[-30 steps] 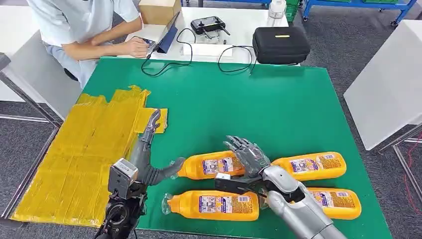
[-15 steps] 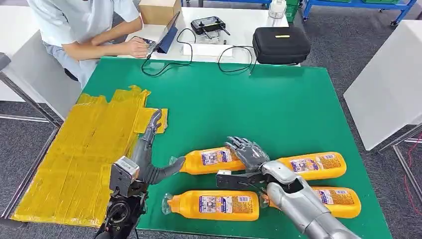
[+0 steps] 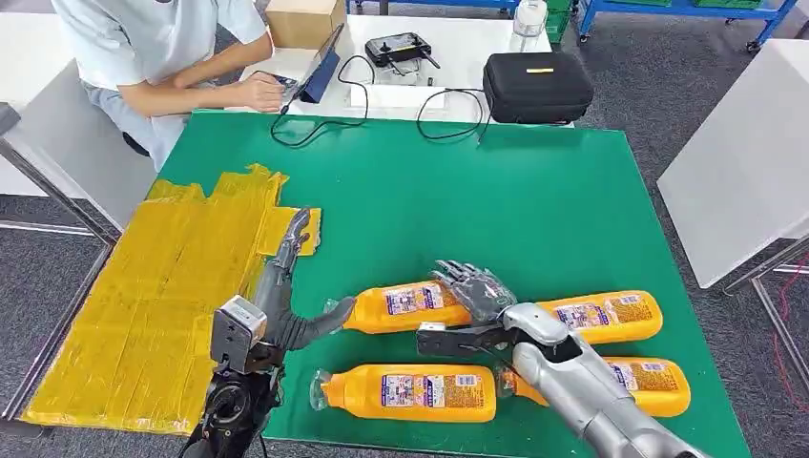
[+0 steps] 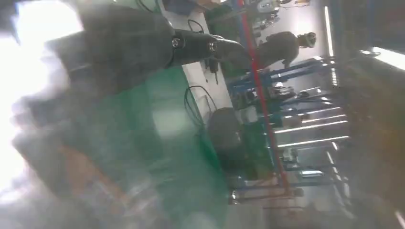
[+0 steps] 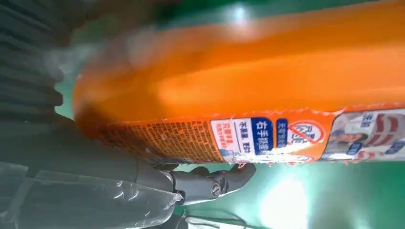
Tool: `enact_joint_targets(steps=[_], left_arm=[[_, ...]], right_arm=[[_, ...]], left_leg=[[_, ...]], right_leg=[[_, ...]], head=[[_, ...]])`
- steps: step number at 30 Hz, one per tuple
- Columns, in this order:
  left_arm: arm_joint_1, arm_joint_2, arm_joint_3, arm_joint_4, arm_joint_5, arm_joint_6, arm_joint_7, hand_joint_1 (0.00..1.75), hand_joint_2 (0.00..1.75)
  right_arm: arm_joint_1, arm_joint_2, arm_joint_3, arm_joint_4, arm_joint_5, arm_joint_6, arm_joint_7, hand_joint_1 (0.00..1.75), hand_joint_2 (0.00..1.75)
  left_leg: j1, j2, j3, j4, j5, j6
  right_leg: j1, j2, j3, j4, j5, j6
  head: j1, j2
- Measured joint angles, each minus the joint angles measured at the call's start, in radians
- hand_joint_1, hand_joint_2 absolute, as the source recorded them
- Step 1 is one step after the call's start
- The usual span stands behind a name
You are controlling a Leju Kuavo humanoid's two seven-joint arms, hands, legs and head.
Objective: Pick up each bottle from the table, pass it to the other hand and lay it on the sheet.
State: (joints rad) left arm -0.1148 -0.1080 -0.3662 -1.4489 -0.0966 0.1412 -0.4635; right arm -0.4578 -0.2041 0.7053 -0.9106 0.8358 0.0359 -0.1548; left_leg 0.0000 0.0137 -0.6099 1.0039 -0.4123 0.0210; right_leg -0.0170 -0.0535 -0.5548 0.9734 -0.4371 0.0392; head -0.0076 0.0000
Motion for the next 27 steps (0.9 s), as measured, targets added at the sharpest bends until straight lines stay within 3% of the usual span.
enact_joint_targets(steps=[1, 10, 27], left_arm=[[-0.002, 0.000, -0.002, 0.003, 0.003, 0.001, -0.001, 0.00, 1.75], [-0.013, 0.000, -0.016, 0.010, 0.013, 0.009, -0.005, 0.00, 1.75], [-0.013, 0.000, -0.022, 0.010, 0.013, 0.009, -0.005, 0.00, 1.75]], right_arm=[[-0.005, 0.000, 0.003, 0.010, -0.005, -0.004, -0.008, 1.75, 1.75], [-0.013, 0.015, 0.013, 0.055, -0.027, -0.082, -0.026, 1.75, 1.75], [-0.009, 0.024, 0.013, 0.061, -0.029, -0.089, -0.027, 1.75, 1.75]], left_leg=[[0.000, 0.000, 0.000, 0.000, 0.000, 0.000], [0.000, 0.000, 0.002, 0.000, 0.000, 0.000], [0.000, 0.000, 0.002, 0.000, 0.000, 0.000]], right_leg=[[0.000, 0.000, 0.000, 0.000, 0.000, 0.000], [0.000, 0.000, 0.002, 0.000, 0.000, 0.000], [0.000, 0.000, 0.002, 0.000, 0.000, 0.000]], head=[[0.000, 0.000], [0.000, 0.000], [0.000, 0.000]])
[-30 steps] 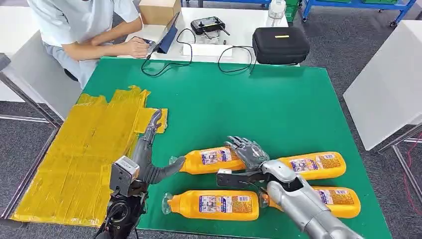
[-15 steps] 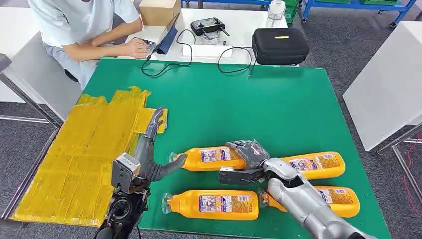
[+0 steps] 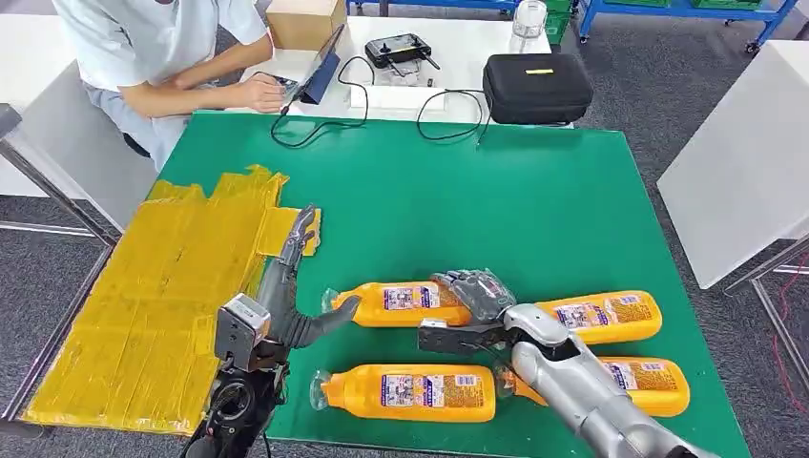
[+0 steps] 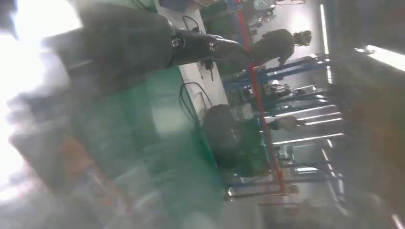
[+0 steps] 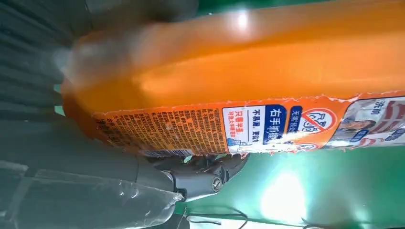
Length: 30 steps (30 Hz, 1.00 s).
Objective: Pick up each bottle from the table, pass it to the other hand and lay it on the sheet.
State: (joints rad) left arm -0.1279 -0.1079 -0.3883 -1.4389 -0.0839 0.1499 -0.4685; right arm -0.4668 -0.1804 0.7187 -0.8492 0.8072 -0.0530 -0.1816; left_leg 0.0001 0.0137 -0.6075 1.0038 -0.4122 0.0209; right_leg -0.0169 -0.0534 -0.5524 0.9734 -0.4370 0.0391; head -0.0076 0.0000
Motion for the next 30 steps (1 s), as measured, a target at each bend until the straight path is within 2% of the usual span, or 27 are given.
enact_joint_targets(steps=[10, 17, 19, 21, 27, 30], left_arm=[[0.000, 0.000, 0.000, 0.000, 0.000, 0.000, 0.000, 0.00, 1.75], [0.002, 0.000, 0.000, 0.000, -0.002, 0.006, 0.002, 0.00, 1.75], [0.009, 0.002, 0.002, -0.007, -0.007, 0.037, 0.028, 0.00, 1.75], [0.019, 0.012, 0.015, -0.035, 0.029, 0.030, 0.060, 0.00, 1.75], [0.022, 0.027, 0.058, -0.059, 0.276, -0.132, 0.135, 0.00, 1.75], [0.019, 0.032, 0.076, -0.061, 0.335, -0.160, 0.146, 0.00, 1.75]], right_arm=[[0.011, 0.003, -0.003, 0.000, 0.001, -0.034, -0.012, 1.75, 1.75], [0.058, 0.023, -0.040, -0.030, -0.001, -0.131, -0.019, 1.75, 1.75], [0.139, 0.059, -0.102, -0.088, -0.130, -0.246, -0.080, 1.75, 1.75], [0.219, 0.118, -0.204, -0.211, -0.213, -0.335, -0.090, 1.75, 1.75], [0.317, 0.193, -0.315, -0.382, -0.270, -0.356, -0.107, 1.75, 1.75], [0.336, 0.215, -0.334, -0.418, -0.280, -0.363, -0.123, 1.75, 1.75]], left_leg=[[0.000, 0.000, 0.000, 0.000, 0.000, 0.000], [0.000, 0.000, -0.001, 0.000, 0.000, 0.000], [0.001, -0.002, -0.003, 0.000, 0.000, 0.000], [0.001, -0.002, -0.006, 0.000, 0.000, 0.000], [0.002, -0.002, -0.008, -0.001, 0.000, 0.000], [0.002, -0.001, -0.007, 0.000, 0.000, 0.000]], right_leg=[[0.000, 0.000, 0.000, 0.000, 0.000, 0.000], [0.000, 0.000, 0.000, 0.000, 0.000, 0.000], [0.002, -0.002, -0.001, 0.000, 0.000, 0.000], [0.002, -0.002, -0.004, 0.000, 0.000, 0.000], [0.003, -0.002, -0.006, 0.000, -0.001, 0.000], [0.001, -0.001, -0.006, 0.000, 0.000, 0.000]], head=[[0.000, 0.000], [0.000, 0.000], [0.002, 0.000], [-0.002, 0.000], [-0.001, 0.000], [-0.001, 0.000]])
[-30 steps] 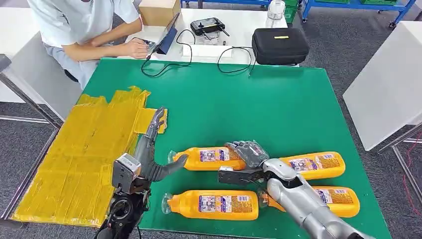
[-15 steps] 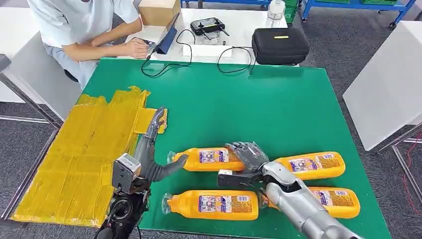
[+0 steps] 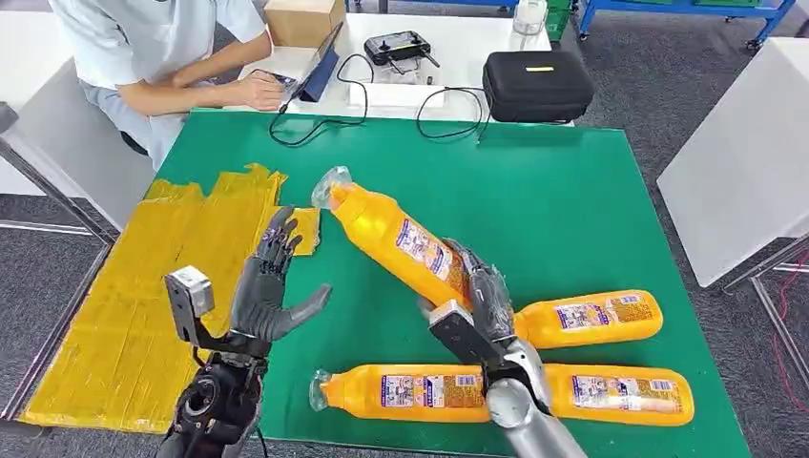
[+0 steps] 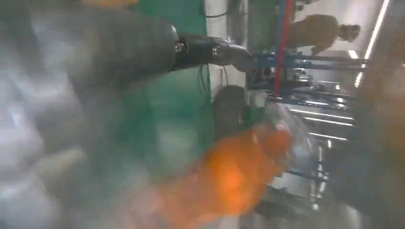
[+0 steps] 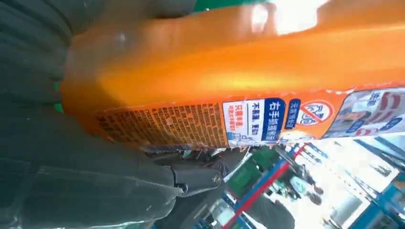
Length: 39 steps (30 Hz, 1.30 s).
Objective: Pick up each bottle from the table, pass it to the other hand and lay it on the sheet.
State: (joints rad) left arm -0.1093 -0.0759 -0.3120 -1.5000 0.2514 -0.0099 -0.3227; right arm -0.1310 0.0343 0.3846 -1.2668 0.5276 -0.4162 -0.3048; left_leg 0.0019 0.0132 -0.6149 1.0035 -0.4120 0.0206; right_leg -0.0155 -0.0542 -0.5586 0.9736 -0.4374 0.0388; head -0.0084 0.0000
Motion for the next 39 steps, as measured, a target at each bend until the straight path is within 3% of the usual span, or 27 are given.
enact_joint_targets(steps=[25, 39], left_arm=[[-0.032, 0.013, 0.015, -0.024, 0.103, -0.044, 0.032, 0.00, 1.75], [-0.107, 0.012, -0.026, 0.003, 0.285, -0.124, 0.099, 0.00, 1.75]], right_arm=[[0.031, 0.031, -0.019, -0.053, 0.013, -0.013, -0.016, 1.75, 1.75], [-0.028, 0.083, 0.134, 0.040, 0.107, -0.045, -0.034, 1.75, 1.75]], left_leg=[[0.000, 0.000, 0.000, 0.000, 0.000, 0.000], [0.000, 0.000, 0.000, 0.000, 0.000, 0.000]], right_leg=[[0.000, 0.000, 0.000, 0.000, 0.000, 0.000], [0.000, 0.000, 0.000, 0.000, 0.000, 0.000]], head=[[0.000, 0.000], [0.000, 0.000]])
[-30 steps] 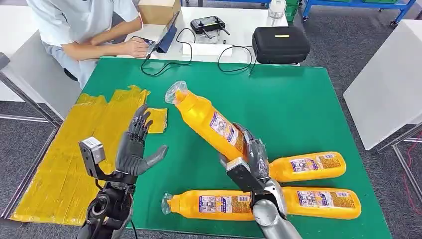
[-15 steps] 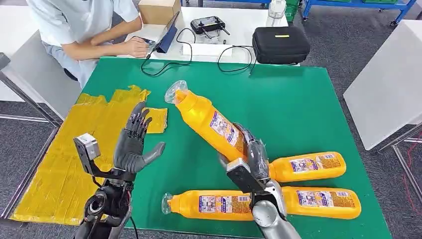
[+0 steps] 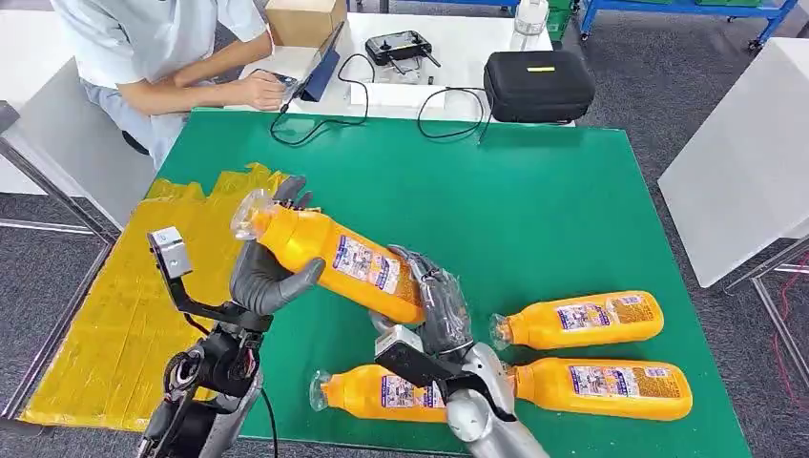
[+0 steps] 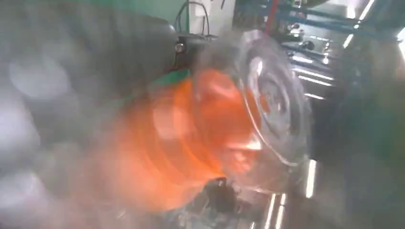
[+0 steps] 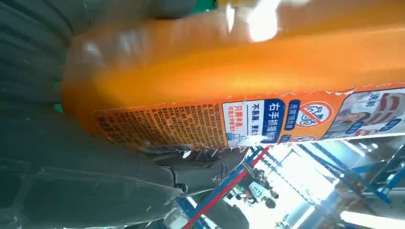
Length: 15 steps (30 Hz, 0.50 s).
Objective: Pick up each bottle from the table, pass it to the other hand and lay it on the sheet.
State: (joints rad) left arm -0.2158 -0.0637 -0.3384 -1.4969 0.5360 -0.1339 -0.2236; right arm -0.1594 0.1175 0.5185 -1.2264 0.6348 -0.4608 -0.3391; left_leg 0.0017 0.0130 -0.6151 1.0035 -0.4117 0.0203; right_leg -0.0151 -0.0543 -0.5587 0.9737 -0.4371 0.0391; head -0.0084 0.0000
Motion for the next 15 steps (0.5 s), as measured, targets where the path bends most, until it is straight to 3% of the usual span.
enact_joint_targets(steps=[6, 7, 8, 9, 15], left_arm=[[-0.005, 0.000, -0.003, 0.019, 0.019, -0.002, 0.005, 0.00, 1.75], [-0.005, 0.000, -0.005, 0.022, 0.022, -0.002, 0.006, 0.31, 1.75], [-0.007, 0.000, -0.007, 0.026, 0.026, -0.002, 0.005, 1.66, 1.75], [-0.008, 0.000, -0.007, 0.029, 0.028, -0.001, 0.005, 1.75, 1.75], [-0.008, 0.000, -0.008, 0.035, 0.042, 0.042, -0.010, 1.75, 1.75]], right_arm=[[-0.021, 0.010, 0.037, 0.030, 0.002, -0.014, 0.000, 1.75, 1.75], [-0.024, 0.012, 0.042, 0.034, 0.002, -0.014, 0.000, 1.75, 1.75], [-0.027, 0.013, 0.046, 0.038, 0.002, -0.014, 0.000, 1.75, 1.75], [-0.031, 0.014, 0.052, 0.042, 0.002, -0.015, 0.000, 1.75, 1.75], [-0.048, 0.016, 0.066, 0.061, -0.011, -0.024, 0.005, 1.75, 1.75]], left_leg=[[0.000, 0.000, 0.000, 0.000, 0.000, 0.000], [0.000, 0.000, 0.000, 0.000, 0.000, 0.000], [0.000, 0.000, 0.000, 0.000, 0.000, 0.000], [0.000, 0.000, 0.000, 0.000, 0.000, 0.000], [0.000, 0.000, 0.000, 0.000, 0.000, 0.000]], right_leg=[[-0.001, 0.000, 0.000, 0.000, 0.000, 0.000], [-0.001, 0.000, 0.000, 0.000, 0.000, 0.000], [0.000, 0.000, 0.000, 0.000, 0.000, 0.000], [0.000, 0.000, 0.000, 0.000, 0.000, 0.000], [0.000, 0.000, 0.000, 0.000, 0.000, 0.000]], head=[[0.000, 0.000], [0.000, 0.000], [0.000, 0.000], [0.000, 0.000], [0.000, 0.000]])
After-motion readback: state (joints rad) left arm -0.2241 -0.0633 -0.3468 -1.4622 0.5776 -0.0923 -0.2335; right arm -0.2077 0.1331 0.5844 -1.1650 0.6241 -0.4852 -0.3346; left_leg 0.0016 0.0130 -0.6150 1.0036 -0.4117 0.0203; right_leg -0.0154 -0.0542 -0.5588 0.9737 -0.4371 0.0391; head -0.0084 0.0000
